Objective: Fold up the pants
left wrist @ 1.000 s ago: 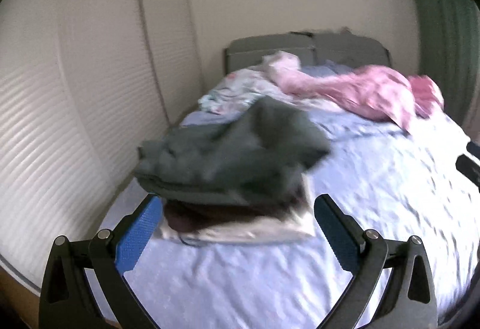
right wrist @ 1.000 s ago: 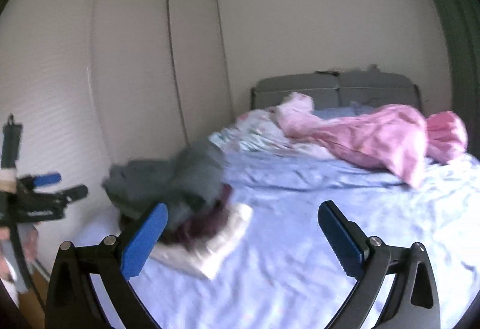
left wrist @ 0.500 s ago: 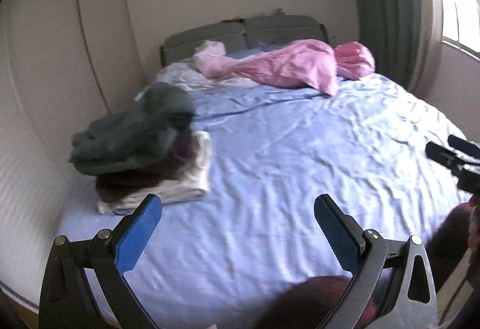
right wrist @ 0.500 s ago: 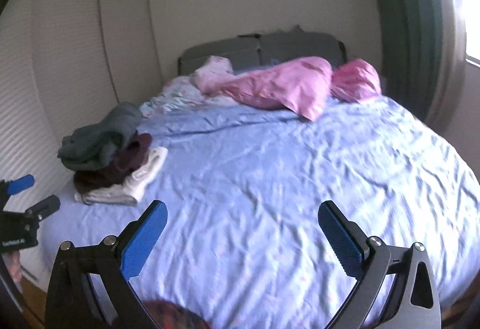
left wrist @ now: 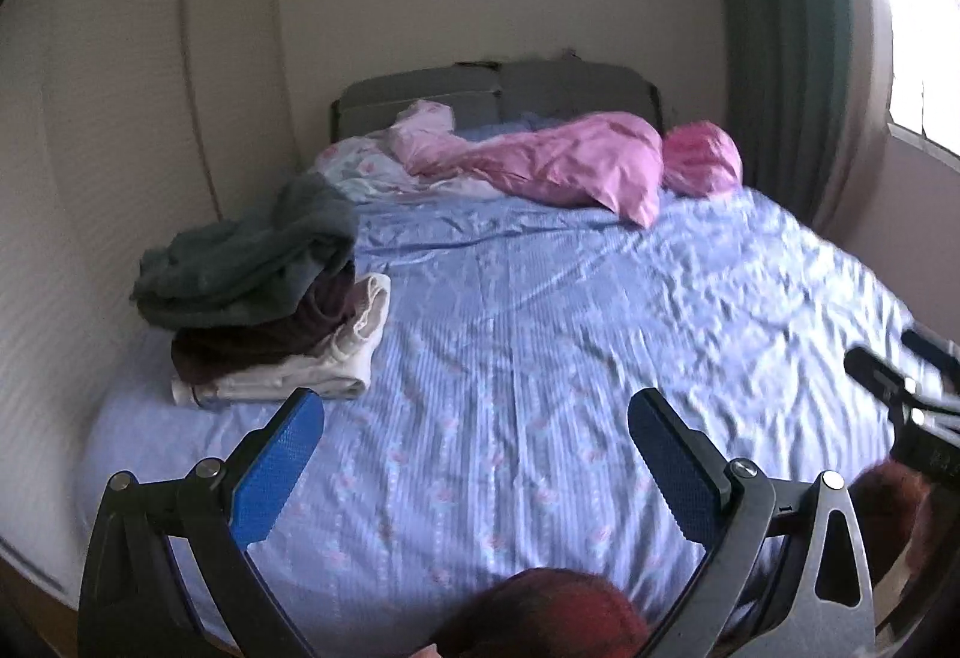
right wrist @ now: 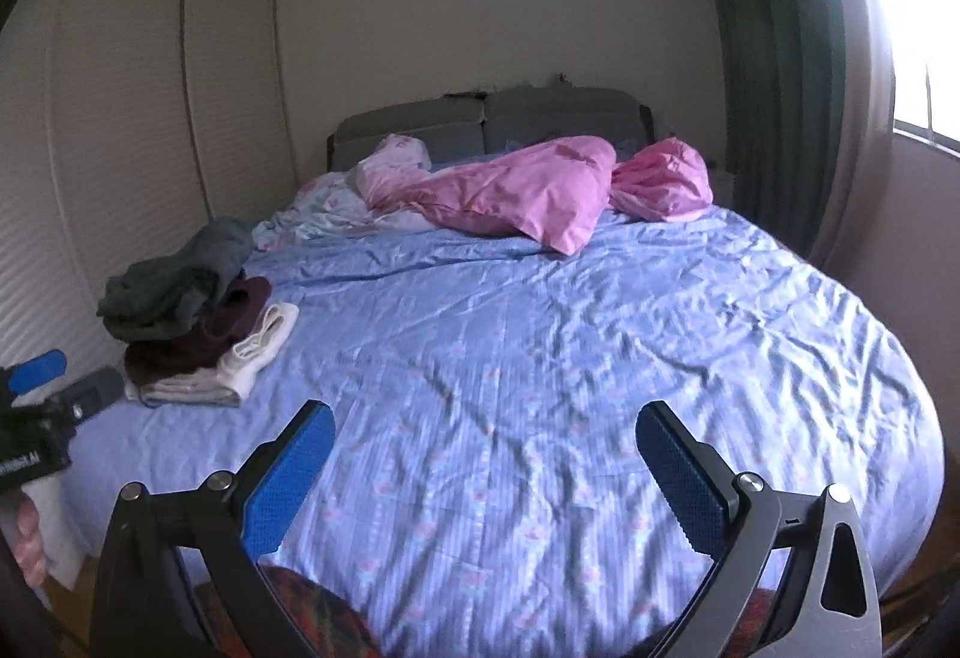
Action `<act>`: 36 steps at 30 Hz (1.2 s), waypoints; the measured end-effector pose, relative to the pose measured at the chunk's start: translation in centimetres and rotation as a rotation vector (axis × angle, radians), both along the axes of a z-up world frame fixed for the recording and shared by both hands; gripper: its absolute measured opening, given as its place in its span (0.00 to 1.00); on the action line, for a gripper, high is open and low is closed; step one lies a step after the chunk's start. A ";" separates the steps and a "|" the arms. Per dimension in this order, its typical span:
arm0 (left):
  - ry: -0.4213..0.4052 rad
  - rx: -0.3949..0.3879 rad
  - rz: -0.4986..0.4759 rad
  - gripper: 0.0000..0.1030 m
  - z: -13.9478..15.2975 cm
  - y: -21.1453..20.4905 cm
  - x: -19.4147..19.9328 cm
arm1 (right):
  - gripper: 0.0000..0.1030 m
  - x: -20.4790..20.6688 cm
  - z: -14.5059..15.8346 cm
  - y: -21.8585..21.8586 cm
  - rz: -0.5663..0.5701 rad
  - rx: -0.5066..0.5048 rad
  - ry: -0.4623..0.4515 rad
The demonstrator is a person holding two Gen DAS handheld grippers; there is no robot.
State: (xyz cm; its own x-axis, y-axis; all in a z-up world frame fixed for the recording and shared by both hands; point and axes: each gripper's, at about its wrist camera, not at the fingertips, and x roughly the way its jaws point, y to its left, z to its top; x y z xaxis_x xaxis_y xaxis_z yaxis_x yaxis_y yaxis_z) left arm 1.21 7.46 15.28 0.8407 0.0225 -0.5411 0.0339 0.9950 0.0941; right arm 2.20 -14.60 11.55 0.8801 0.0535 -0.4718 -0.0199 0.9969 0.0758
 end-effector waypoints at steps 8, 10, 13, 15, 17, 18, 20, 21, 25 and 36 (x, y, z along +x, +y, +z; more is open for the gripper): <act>-0.006 0.058 -0.005 1.00 -0.8 -1.9 -0.2 | 0.99 -0.5 -0.1 0.2 -0.004 -0.023 -0.008; 0.002 0.045 -0.015 1.00 -1.0 -2.0 -0.1 | 0.99 -0.7 -0.1 0.2 -0.004 -0.030 -0.011; 0.006 0.034 -0.013 1.00 -1.1 -2.0 -0.1 | 0.99 -0.9 -0.2 0.1 -0.002 -0.025 -0.010; 0.006 0.020 -0.006 1.00 -1.0 -1.8 -0.2 | 0.99 -1.0 -0.1 0.2 -0.002 -0.024 -0.007; 0.011 -0.006 -0.006 1.00 -0.8 -1.5 -0.2 | 0.99 -1.1 -0.1 0.1 -0.002 -0.019 -0.006; 0.015 -0.015 -0.004 1.00 -0.8 -1.4 -0.1 | 0.99 -1.0 -0.1 0.1 -0.001 -0.022 -0.006; 0.011 -0.014 0.002 1.00 -0.8 -1.4 -0.2 | 0.99 -1.0 0.0 0.0 0.003 -0.017 -0.002; 0.010 -0.009 0.006 1.00 -0.7 -1.4 -0.3 | 0.99 -0.9 0.1 0.0 0.005 -0.016 0.001; 0.011 -0.010 0.008 1.00 -0.7 -1.5 -0.3 | 0.99 -1.0 0.1 0.2 0.002 -0.014 0.005; 0.014 0.000 0.007 1.00 -0.8 -1.6 -0.3 | 0.99 -0.9 0.0 0.0 0.003 -0.007 0.006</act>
